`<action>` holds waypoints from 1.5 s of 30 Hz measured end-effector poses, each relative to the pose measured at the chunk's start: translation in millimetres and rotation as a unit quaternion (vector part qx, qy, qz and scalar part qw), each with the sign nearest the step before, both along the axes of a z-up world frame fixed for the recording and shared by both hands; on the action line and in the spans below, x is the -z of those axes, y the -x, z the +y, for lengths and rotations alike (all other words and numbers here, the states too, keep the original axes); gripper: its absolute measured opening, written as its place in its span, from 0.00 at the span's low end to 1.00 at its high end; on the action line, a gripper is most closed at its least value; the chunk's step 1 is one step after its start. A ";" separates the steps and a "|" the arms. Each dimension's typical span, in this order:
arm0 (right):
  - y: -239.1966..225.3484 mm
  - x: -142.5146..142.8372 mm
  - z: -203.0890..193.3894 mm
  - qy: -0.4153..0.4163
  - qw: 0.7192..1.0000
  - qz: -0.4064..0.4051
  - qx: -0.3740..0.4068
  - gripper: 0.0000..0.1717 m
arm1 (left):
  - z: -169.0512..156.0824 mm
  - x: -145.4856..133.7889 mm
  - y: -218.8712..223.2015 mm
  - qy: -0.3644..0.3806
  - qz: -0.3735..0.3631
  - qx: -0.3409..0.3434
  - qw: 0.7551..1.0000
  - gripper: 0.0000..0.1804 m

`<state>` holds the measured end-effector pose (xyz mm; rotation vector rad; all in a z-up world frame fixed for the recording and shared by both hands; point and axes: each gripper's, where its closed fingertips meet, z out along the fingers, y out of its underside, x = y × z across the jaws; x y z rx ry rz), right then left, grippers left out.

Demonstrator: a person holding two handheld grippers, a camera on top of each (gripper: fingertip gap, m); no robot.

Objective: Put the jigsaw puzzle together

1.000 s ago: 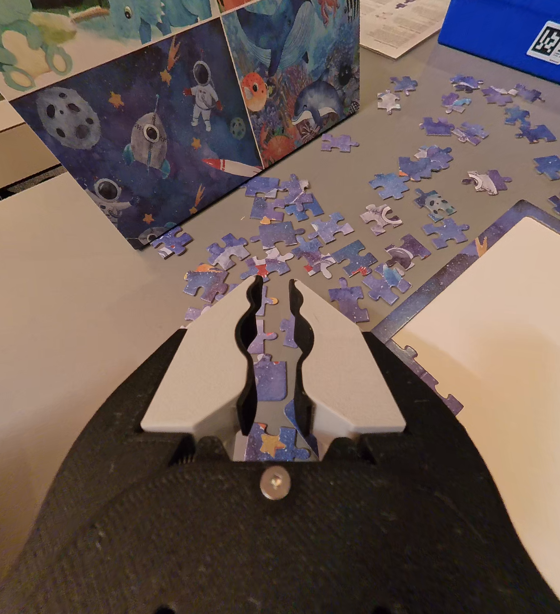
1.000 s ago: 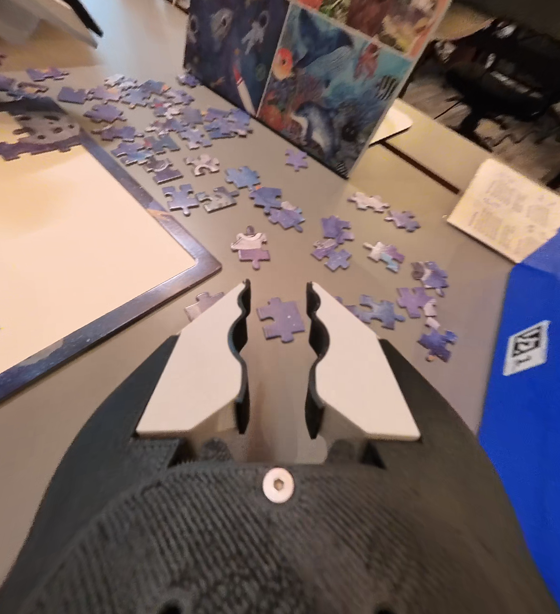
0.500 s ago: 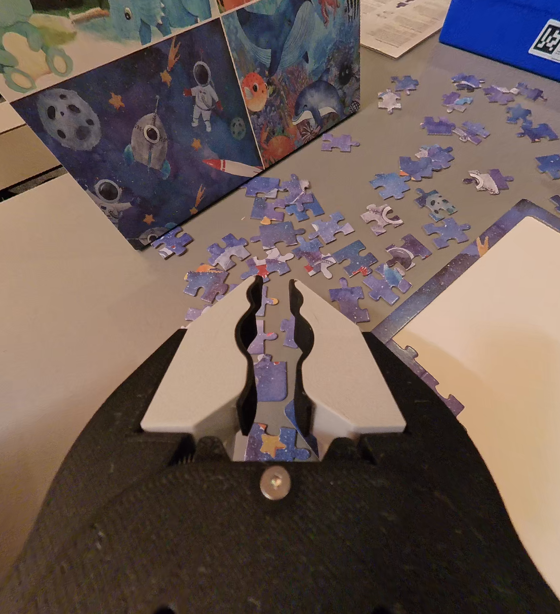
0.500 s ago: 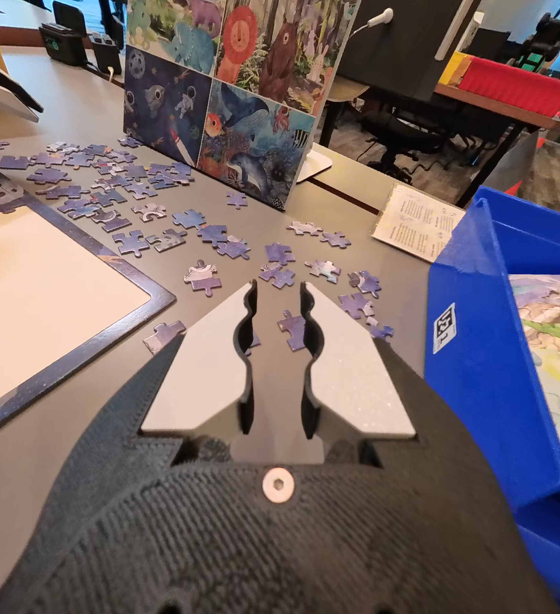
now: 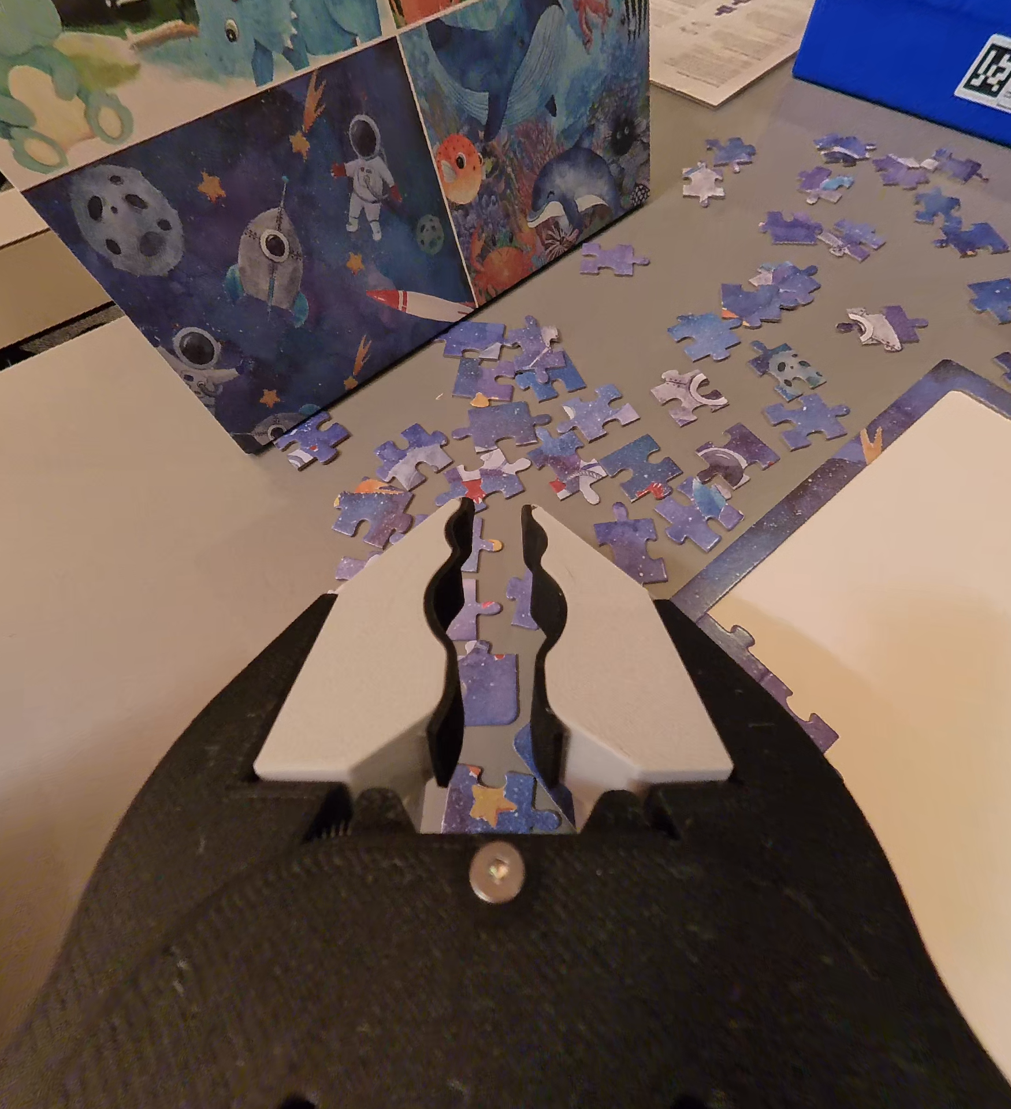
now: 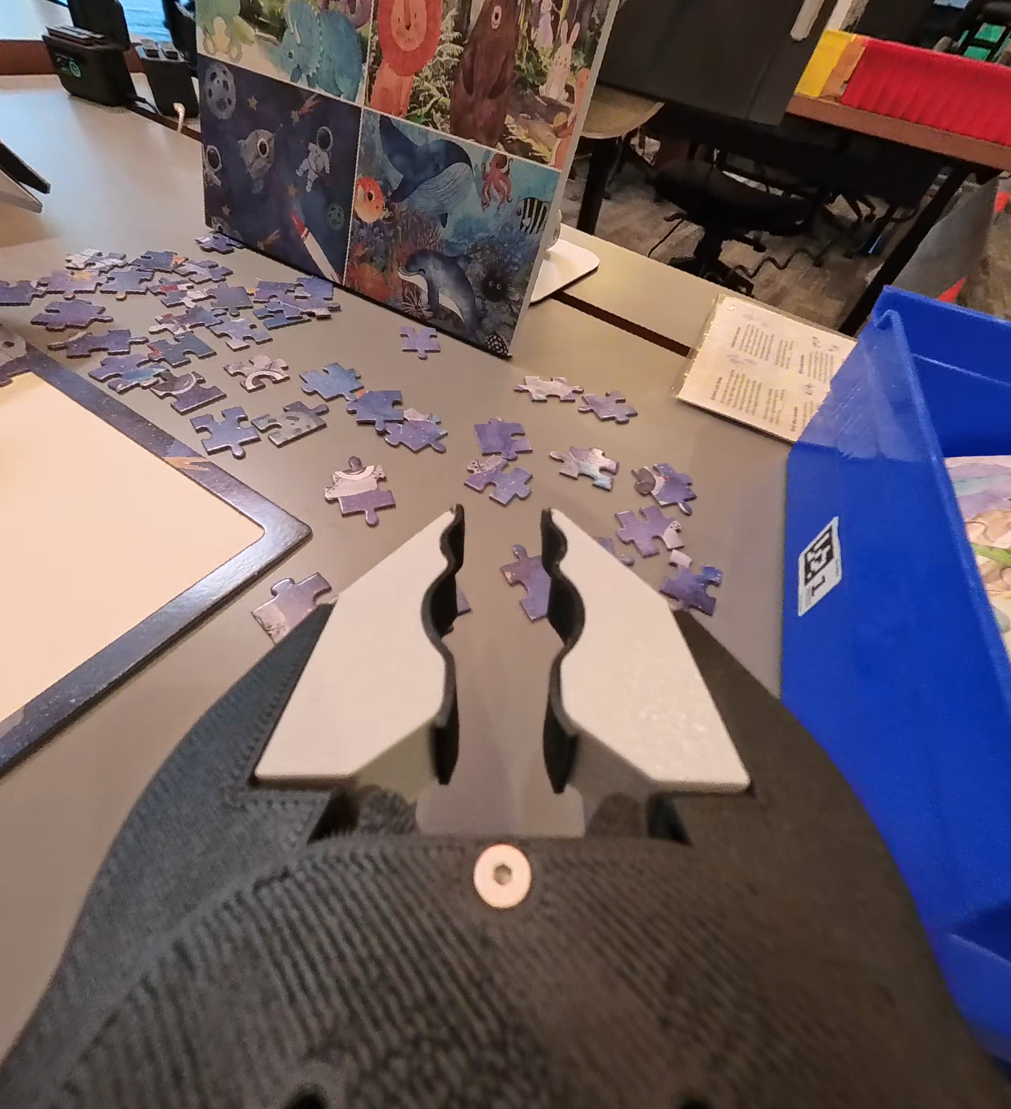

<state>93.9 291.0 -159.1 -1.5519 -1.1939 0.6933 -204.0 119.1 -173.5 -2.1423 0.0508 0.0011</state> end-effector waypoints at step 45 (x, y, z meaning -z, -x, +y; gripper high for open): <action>4.4 13.0 -2.1 0.015 0.999 -0.028 -0.004 0.09 | -1.0 -14.5 9.2 -0.039 -0.024 -0.030 0.998 0.14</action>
